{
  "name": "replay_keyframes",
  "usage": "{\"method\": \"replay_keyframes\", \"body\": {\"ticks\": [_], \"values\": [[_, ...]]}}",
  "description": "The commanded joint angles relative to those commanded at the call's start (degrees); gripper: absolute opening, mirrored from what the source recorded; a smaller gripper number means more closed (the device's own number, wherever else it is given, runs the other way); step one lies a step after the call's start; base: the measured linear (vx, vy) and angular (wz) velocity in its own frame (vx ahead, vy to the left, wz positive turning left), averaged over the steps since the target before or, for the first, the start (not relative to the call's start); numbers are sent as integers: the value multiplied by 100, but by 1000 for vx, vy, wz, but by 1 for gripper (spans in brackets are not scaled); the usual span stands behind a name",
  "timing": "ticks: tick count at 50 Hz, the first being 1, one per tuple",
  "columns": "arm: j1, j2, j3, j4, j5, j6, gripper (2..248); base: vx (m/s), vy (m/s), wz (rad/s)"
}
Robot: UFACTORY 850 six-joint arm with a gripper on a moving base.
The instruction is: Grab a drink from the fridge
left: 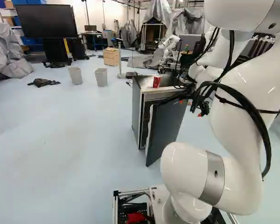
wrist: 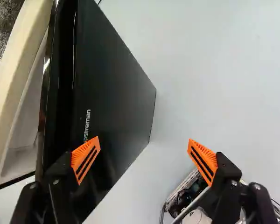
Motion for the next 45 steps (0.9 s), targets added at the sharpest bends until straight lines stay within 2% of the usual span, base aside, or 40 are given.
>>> {"method": "replay_keyframes", "body": {"ticks": [22, 33, 45], "values": [[252, 549, 622, -769, 282, 0, 247, 0, 0, 0], [346, 868, 974, -1293, 676, 0, 247, 0, 0, 0], [448, 1023, 1304, -1890, 1242, 0, 247, 0, 0, 0]]}}
